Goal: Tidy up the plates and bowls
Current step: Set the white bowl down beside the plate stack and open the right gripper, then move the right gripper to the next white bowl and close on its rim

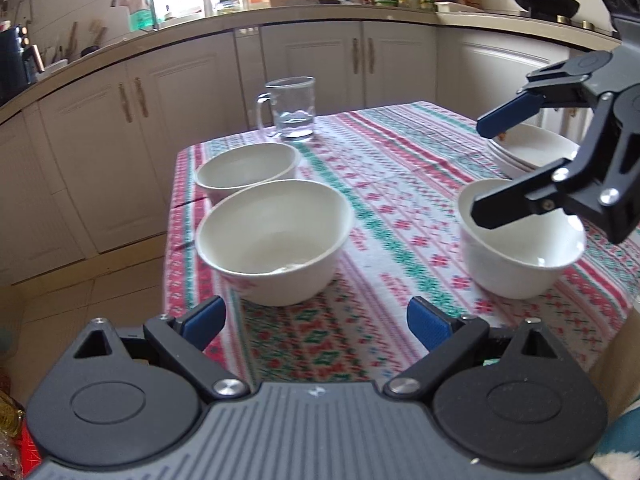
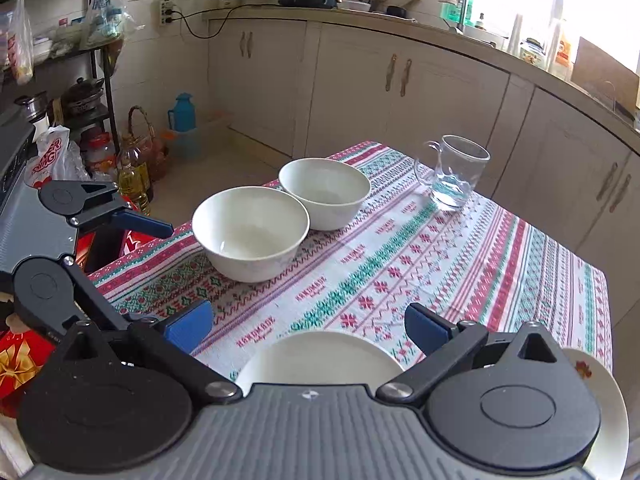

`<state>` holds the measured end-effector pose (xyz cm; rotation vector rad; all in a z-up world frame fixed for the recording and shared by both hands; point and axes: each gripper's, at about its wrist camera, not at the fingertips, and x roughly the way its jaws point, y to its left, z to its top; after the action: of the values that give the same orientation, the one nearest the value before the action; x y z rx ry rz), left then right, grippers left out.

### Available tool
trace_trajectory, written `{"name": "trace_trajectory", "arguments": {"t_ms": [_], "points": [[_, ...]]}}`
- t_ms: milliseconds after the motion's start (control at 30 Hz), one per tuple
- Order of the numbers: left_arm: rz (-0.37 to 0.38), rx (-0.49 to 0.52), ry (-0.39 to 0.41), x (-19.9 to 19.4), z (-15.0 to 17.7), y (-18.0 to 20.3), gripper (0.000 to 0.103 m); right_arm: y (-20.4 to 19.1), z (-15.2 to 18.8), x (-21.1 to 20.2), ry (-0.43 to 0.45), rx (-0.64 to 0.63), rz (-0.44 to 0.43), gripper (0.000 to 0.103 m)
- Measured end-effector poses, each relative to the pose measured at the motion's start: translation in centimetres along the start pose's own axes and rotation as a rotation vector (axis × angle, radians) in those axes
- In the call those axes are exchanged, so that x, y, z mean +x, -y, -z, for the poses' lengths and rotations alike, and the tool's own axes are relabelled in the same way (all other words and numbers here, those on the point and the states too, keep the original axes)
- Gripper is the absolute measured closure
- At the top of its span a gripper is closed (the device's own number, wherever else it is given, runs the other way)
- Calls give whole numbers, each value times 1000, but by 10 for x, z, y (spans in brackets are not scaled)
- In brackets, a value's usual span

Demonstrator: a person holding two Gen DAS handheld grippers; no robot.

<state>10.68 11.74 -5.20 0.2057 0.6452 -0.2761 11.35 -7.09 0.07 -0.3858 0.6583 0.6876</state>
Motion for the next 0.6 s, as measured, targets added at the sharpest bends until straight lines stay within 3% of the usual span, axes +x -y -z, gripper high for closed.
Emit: {"name": "trace_trajectory", "arguments": {"t_ms": [333, 600], "points": [[-26, -7, 17, 22, 0, -26, 6, -12, -32, 35, -26, -32, -28, 0], [1, -6, 24, 36, -3, -35, 6, -16, -50, 69, -52, -28, -66, 0]]}}
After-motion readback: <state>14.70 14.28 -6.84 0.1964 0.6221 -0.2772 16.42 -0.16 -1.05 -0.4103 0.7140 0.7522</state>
